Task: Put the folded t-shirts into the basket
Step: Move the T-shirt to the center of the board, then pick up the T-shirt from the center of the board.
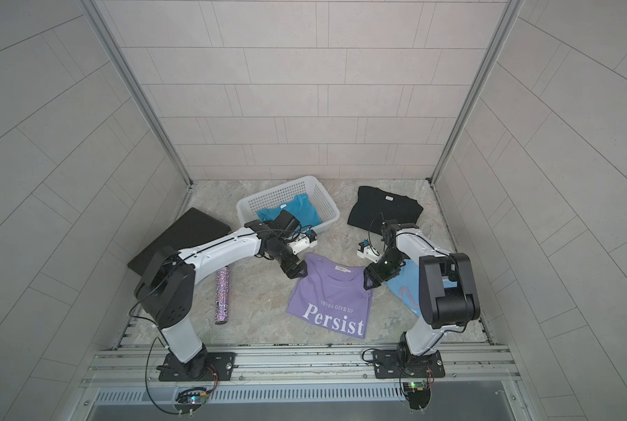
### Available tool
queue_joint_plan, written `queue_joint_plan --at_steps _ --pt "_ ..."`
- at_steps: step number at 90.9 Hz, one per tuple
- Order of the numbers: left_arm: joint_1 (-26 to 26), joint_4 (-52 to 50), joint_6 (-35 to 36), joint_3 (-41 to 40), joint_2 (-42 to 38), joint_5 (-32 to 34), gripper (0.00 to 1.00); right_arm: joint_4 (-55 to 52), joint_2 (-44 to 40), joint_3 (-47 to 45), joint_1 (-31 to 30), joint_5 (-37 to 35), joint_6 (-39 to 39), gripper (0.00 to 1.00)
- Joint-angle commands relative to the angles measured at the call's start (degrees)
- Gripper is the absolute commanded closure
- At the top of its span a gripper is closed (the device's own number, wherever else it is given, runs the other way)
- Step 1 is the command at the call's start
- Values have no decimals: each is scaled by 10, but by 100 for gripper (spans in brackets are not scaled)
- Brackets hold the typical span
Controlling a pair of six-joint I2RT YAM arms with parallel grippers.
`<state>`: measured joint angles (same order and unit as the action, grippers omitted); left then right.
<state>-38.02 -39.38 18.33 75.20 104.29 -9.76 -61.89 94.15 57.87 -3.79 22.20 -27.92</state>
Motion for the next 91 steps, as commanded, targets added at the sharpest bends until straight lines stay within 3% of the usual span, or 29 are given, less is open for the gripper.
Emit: queue_joint_plan --at_steps 1,57,73,91 --pt "-3 0 -25 26 43 16 18 16 12 -1 0 -2 17 29" --pt "-26 32 -15 70 144 0 22 60 86 -2 -12 2 12 34" --pt "-25 34 -22 61 155 -32 34 53 89 4 -22 22 7 42" --pt "-26 55 -50 50 159 -60 51 55 79 20 -22 50 4 59"
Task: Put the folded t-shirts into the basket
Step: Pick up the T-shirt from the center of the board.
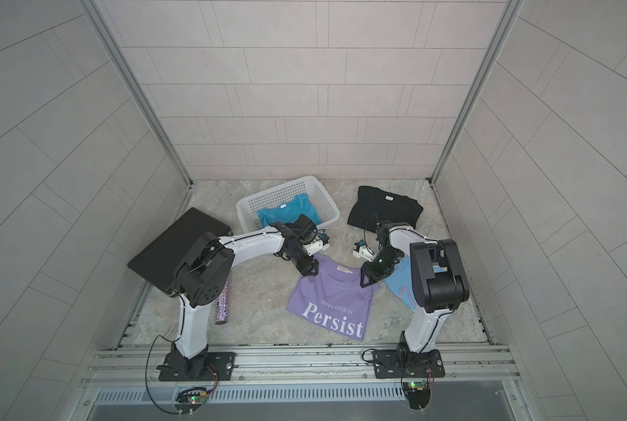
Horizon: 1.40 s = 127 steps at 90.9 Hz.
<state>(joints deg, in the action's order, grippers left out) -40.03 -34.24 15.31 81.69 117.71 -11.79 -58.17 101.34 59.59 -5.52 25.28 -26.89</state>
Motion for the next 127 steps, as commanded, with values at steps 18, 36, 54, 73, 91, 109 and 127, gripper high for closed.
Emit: queue_joint_plan --at_steps 18,36,54,73,91,109,127 --pt "-4 38 -51 -31 -6 -36 74 19 -16 9 -3 21 -10 80" --pt "-4 68 -67 -48 -66 -36 100 22 -60 9 5 12 -15 93" --pt "2 112 -69 -88 -137 -40 100 23 -86 40 4 -1 -17 96" --pt "22 158 -36 -154 -225 -42 100 54 -126 71 -18 -39 -13 96" --pt "42 186 -42 -197 -306 -19 100 70 -167 114 -59 -60 -14 96" --pt "75 158 -56 -194 -363 1 100 69 -182 184 -78 -49 -9 96" --pt "117 142 -91 -184 -384 42 100 64 -110 320 -121 -85 1 97"
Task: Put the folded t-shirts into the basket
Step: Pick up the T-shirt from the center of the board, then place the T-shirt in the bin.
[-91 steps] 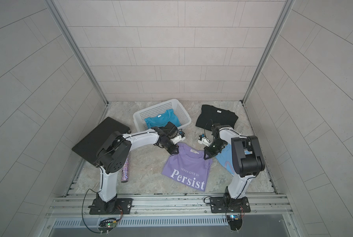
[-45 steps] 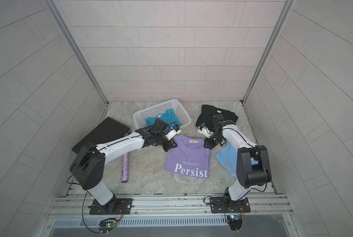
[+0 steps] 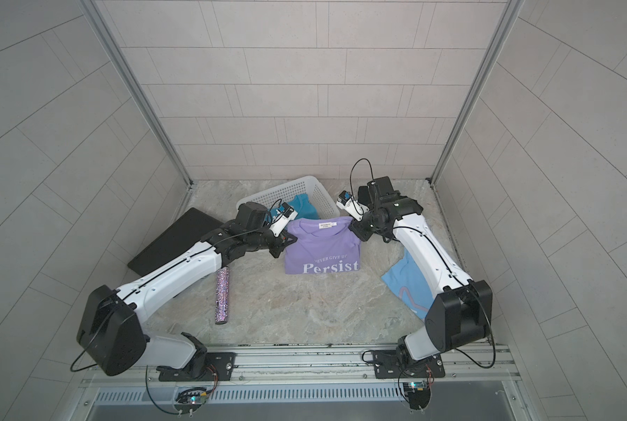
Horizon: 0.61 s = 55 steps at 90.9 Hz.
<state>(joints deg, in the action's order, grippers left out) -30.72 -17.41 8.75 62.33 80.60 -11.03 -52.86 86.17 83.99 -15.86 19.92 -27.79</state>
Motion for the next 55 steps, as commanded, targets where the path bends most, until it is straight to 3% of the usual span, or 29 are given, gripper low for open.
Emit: queue_joint_plan --at_steps 1,27,55 --pt "25 -26 -29 9 -14 40 100 9 47 85 -20 -35 10 97" --pt "74 -46 -53 29 -23 74 100 -60 230 359 -64 -80 27 97" --pt "159 -76 -75 107 39 27 100 -84 397 618 -85 -102 76 99"
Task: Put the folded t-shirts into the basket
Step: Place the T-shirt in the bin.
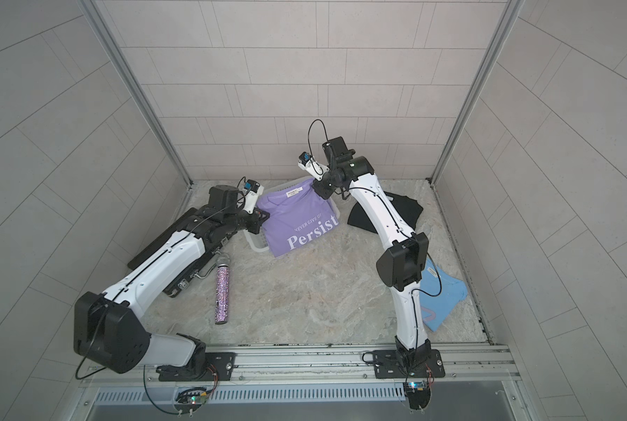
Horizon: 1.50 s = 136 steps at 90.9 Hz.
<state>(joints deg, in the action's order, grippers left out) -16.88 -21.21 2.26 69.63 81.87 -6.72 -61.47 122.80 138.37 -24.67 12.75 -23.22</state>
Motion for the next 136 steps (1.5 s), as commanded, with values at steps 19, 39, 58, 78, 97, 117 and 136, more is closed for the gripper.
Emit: queue_joint_plan --at_steps 19,39,58,78,97,117,136 --pt "52 -49 -8 68 99 -25 100 45 95 100 -6 -24 39 100" --pt "60 -62 -1 73 120 -38 100 34 126 129 -8 -35 35 100" --pt "61 -84 17 92 124 -60 100 11 116 122 -8 -41 20 100" --pt "62 -115 27 109 168 -74 100 -2 123 120 -8 -68 4 100" --pt "62 -126 29 113 215 -65 100 14 156 119 -7 -94 9 100" --pt "80 -114 26 136 239 -37 100 83 180 119 -8 -88 40 100" --pt "85 -82 46 136 253 -5 100 148 214 118 -8 -97 43 100"
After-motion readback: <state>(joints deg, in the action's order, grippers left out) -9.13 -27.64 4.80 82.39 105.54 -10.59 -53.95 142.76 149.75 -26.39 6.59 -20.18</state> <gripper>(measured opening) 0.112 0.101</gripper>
